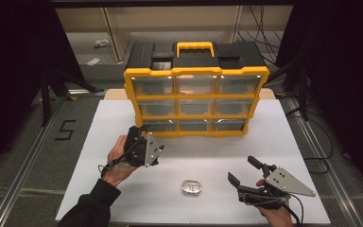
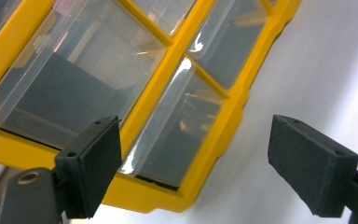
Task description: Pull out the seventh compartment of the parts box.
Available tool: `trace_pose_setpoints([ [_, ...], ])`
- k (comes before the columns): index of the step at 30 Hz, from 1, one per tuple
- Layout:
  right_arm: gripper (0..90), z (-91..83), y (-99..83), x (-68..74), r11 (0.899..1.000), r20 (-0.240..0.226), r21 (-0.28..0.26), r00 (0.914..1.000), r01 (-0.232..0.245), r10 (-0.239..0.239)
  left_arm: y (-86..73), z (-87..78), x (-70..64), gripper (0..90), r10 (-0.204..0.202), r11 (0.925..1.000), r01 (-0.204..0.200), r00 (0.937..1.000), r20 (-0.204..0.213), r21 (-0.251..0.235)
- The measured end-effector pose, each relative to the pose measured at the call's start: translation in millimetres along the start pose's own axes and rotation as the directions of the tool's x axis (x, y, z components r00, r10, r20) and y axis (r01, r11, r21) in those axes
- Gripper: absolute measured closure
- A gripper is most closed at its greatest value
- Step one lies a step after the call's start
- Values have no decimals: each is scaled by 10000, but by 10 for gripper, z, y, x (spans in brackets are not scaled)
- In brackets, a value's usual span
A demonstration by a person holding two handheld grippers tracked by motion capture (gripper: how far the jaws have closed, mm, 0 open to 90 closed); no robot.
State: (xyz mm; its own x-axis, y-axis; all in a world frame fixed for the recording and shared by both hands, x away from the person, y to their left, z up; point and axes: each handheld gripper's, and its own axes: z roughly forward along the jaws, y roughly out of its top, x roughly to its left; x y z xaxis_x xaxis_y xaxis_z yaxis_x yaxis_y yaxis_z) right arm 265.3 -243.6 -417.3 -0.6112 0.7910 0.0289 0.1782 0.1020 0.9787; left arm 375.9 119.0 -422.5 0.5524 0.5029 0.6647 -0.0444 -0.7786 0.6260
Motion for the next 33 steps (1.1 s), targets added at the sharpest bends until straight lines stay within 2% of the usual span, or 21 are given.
trace_pose_setpoints([
  [3, 170, 1, 0, 2, 10000, -2, -56, 10000, 5, -5, -1, 60, -3, 180, 418, 9991, -418, 9991, -105, -2],
  [9, 169, 2, -2, 0, 10000, -19, -74, 10000, 4, -4, 11, 168, -4, 190, 834, 9965, -831, 9961, -283, 110],
  [12, 170, 1, -1, -2, 10000, -10, -28, 10000, 6, -6, 6, 244, -13, 201, 1289, 9915, -1278, 9904, -504, 253],
  [15, 170, 0, 0, -2, 10000, -10, -8, 10000, 39, -40, -2, 304, -9, 213, 1546, 9875, -1521, 9858, -652, 411],
  [17, 170, 1, -1, -4, 10000, -6, -37, 10000, 32, -32, -4, 337, -17, 222, 1730, 9844, -1698, 9817, -793, 462],
  [18, 170, 0, -1, -5, 10000, 5, -26, 10000, 26, -26, -2, 346, -16, 232, 1963, 9798, -1920, 9769, -842, 564],
  [19, 170, 2, -2, -6, 10000, 2, -40, 10000, 25, -25, -3, 356, -16, 241, 2039, 9782, -1993, 9752, -862, 591],
  [21, 170, 3, -2, -7, 10000, 7, -65, 10000, 15, -15, -10, 384, -15, 247, 2083, 9772, -2029, 9736, -940, 632],
  [24, 170, 1, -1, -5, 10000, -5, -49, 10000, 29, -29, -21, 421, -22, 264, 2281, 9725, -2207, 9672, -1118, 750],
  [26, 170, 2, -1, -6, 10000, 5, -28, 10000, 50, -50, -26, 451, -28, 281, 2497, 9667, -2390, 9593, -1318, 915],
  [29, 170, 7, -4, -8, 10000, 13, 37, 10000, 62, -62, -27, 479, -30, 297, 2641, 9626, -2520, 9549, -1361, 996],
  [32, 170, 4, -2, -7, 10000, 19, 27, 10000, 59, -60, -39, 526, -39, 330, 2991, 9516, -2813, 9401, -1633, 1239],
  [33, 170, 5, -3, -8, 10000, 20, 22, 10000, 66, -66, -44, 537, -42, 345, 3017, 9506, -2826, 9386, -1673, 1288],
])
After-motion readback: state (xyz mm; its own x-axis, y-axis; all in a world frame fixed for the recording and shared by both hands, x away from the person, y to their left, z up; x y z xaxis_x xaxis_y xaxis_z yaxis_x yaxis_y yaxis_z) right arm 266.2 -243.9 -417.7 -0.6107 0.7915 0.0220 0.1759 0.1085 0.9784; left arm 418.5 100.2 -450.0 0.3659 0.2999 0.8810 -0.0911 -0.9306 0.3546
